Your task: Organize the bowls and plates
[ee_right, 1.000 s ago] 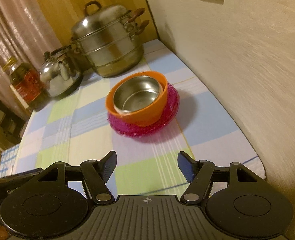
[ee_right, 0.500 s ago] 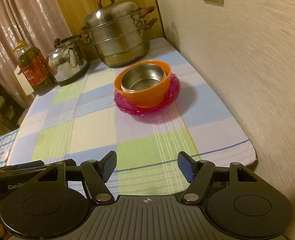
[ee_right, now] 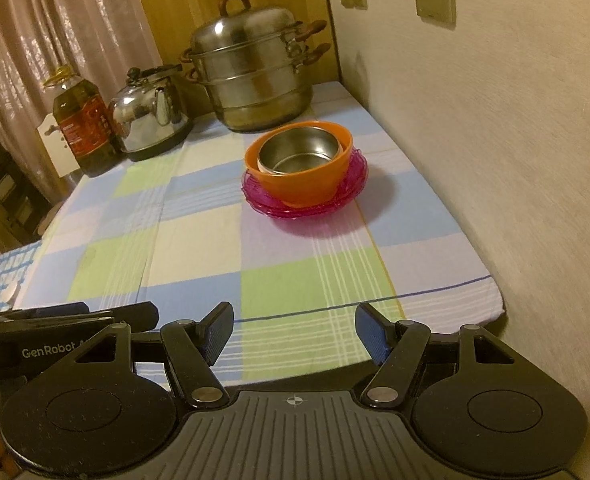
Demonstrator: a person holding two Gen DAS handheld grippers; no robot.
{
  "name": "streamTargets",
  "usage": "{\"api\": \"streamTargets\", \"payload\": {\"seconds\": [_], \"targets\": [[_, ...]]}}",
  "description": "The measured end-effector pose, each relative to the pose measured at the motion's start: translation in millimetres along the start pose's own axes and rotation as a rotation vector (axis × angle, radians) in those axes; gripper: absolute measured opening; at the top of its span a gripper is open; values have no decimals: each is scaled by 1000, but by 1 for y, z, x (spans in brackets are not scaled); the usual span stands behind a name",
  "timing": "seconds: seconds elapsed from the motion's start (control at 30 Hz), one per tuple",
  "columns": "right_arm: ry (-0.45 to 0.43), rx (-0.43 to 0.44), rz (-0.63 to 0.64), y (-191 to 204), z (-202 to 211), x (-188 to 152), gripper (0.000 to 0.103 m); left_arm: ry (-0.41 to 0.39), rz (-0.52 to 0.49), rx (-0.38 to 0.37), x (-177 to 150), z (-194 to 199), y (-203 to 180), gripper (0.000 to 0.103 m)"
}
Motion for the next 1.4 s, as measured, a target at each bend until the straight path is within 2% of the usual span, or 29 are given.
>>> {"api": "streamTargets", "payload": {"seconds": [0.47, 1.4], "targets": [[-6, -14, 11, -1, 3, -2, 67, -18, -36, 7, -6, 7, -5, 89], [0, -17, 6, -3, 2, 0, 67, -19, -31, 4, -6, 7, -4, 89]]}}
Point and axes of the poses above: each gripper's, at about its wrist camera, not at the fingertips, and z roughly against the way its jaws point, y to its left, x to its top, the point moved 3 cm from there along -z, roughly the way its jaws point, and after that the axes turned 3 degrees about -z, right-handed, at the moved point
